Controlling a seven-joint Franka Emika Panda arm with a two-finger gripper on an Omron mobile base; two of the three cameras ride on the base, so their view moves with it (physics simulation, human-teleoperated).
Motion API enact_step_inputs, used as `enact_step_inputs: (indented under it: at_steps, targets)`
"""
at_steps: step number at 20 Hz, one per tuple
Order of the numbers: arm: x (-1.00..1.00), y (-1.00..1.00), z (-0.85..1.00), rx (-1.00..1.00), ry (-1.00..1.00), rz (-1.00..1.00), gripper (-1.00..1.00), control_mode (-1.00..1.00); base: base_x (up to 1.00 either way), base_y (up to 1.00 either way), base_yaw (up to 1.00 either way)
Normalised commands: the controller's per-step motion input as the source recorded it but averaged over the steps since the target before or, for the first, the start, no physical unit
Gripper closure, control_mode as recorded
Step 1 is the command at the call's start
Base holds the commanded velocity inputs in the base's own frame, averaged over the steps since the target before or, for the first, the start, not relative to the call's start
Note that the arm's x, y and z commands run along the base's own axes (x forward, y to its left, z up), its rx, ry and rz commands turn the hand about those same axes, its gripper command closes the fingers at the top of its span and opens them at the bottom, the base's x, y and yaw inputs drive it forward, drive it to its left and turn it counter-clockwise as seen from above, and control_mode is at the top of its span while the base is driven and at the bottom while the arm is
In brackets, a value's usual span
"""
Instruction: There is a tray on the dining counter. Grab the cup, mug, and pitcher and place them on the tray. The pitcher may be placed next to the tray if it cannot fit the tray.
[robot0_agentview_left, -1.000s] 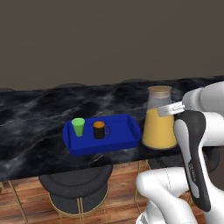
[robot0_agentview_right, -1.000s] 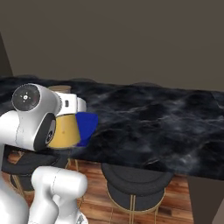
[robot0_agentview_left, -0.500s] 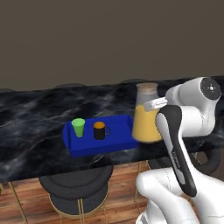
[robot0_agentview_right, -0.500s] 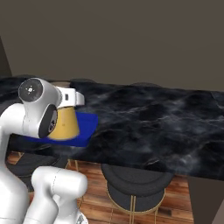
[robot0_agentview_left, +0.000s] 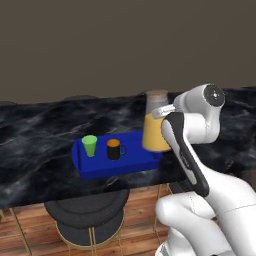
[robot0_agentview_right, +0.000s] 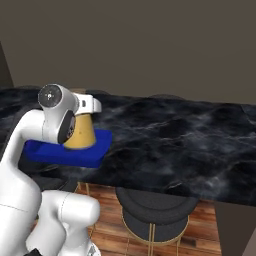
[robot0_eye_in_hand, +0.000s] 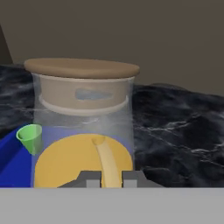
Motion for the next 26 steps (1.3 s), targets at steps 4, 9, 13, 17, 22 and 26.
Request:
enact_step_inputs:
  at_steps: [4,9,13,17,22,26]
  targets:
    - [0.59,0.00,-0.10,0.00,-0.02,0.00,1.00,-1.00,0.00,0.00,0.00]
    - [0.51,0.00,-0.27,0.03,-0.06,0.00,1.00,-1.00,0.00,0.00,0.00]
    - [0.44,0.00,-0.27,0.08,-0.11,0.00,1.00,-1.00,0.00,0.00,0.00]
    - [0.39,0.00,-0.27,0.08,-0.09,0.00,1.00,-1.00,0.00,0.00,0.00]
    - [0.27,0.00,-0.24,0.03,0.00,0.00,1.00,-1.00,0.00,0.00,0.00]
    - [0.35,0.00,-0.29,0.00,0.00,0.02,1.00,-1.00,0.00,0.00,0.00]
